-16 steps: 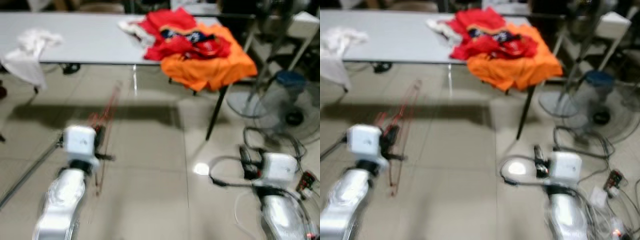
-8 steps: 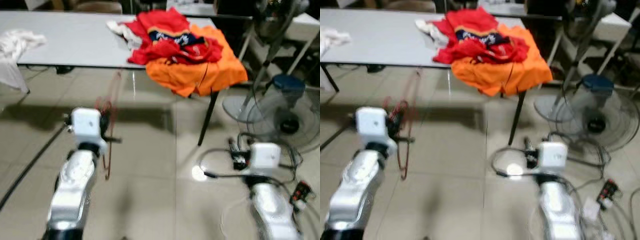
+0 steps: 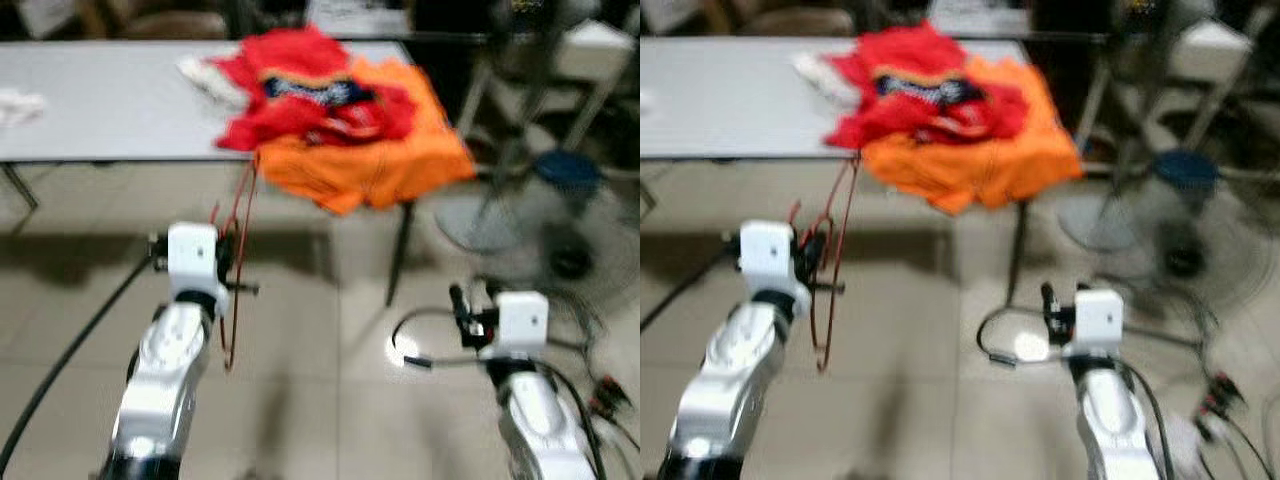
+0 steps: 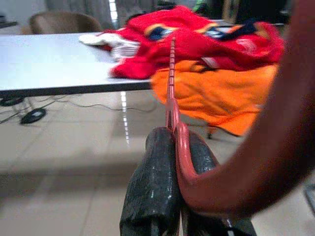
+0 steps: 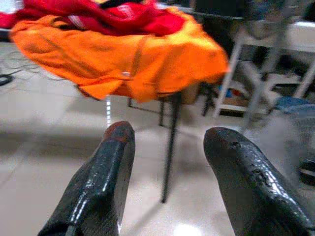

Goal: Hang hanger

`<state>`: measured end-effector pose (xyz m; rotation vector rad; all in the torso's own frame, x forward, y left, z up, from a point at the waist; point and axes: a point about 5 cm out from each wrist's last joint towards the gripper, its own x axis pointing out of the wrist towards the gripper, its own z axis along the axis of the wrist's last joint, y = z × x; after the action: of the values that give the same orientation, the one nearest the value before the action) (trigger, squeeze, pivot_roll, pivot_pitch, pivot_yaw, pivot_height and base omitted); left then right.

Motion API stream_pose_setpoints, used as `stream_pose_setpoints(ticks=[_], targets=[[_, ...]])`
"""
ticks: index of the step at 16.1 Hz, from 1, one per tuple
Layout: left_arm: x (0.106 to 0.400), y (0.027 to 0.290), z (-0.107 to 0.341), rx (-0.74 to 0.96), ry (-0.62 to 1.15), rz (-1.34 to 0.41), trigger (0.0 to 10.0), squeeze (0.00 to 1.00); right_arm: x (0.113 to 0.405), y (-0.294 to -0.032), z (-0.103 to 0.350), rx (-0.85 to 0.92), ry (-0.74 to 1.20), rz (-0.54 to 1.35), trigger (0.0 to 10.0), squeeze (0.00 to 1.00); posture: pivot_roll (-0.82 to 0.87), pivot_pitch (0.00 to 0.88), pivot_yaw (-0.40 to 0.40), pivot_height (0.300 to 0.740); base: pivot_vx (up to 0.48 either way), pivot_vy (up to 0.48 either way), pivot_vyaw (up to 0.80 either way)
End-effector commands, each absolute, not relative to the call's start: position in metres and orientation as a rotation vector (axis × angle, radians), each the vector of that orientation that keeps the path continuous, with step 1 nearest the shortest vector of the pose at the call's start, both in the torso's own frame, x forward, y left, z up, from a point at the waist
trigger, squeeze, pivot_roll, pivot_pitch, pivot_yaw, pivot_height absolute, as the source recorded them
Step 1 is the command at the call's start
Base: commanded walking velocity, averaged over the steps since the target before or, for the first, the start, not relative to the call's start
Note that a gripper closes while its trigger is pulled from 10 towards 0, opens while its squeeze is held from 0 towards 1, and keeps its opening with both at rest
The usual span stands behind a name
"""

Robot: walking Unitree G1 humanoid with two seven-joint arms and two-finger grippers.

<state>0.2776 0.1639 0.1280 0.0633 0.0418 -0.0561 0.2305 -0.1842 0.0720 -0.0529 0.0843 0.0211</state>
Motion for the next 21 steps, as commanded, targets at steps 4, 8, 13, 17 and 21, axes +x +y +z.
stream_pose_setpoints(ticks=[4, 8, 13, 17, 21], targets=[[0.281, 0.162, 0.139, 0.140, -0.012, -0.108, 10.0, 0.00, 0.232, -0.177, 0.076, -0.058, 0.057, 0.043, 10.0, 0.00, -0.12, 0.054, 0.004, 0.740, 0.480, 0.000, 0.34], [0.286, 0.161, 0.143, 0.107, -0.023, -0.104, 10.0, 0.00, 0.233, -0.178, 0.076, -0.066, 0.050, 0.039, 10.0, 0.00, -0.13, 0.046, 0.009, 0.740, 0.480, 0.000, 0.00], [0.287, 0.149, 0.151, 0.141, -0.079, -0.169, 10.0, 0.00, 0.233, -0.181, 0.077, -0.080, 0.045, 0.035, 10.0, 0.00, -0.13, 0.037, 0.006, 0.740, 0.480, 0.000, 0.00], [0.291, 0.144, 0.162, 0.136, -0.144, -0.196, 10.0, 0.00, 0.233, -0.181, 0.080, -0.132, 0.004, 0.030, 10.0, 0.00, -0.13, 0.026, 0.009, 0.740, 0.480, 0.000, 0.00], [0.295, 0.134, 0.180, 0.168, -0.240, -0.247, 10.0, 0.00, 0.237, -0.197, 0.106, -0.245, -0.131, -0.129, 10.0, 0.00, -0.15, 0.023, 0.018, 0.740, 0.480, 0.000, 0.00]])
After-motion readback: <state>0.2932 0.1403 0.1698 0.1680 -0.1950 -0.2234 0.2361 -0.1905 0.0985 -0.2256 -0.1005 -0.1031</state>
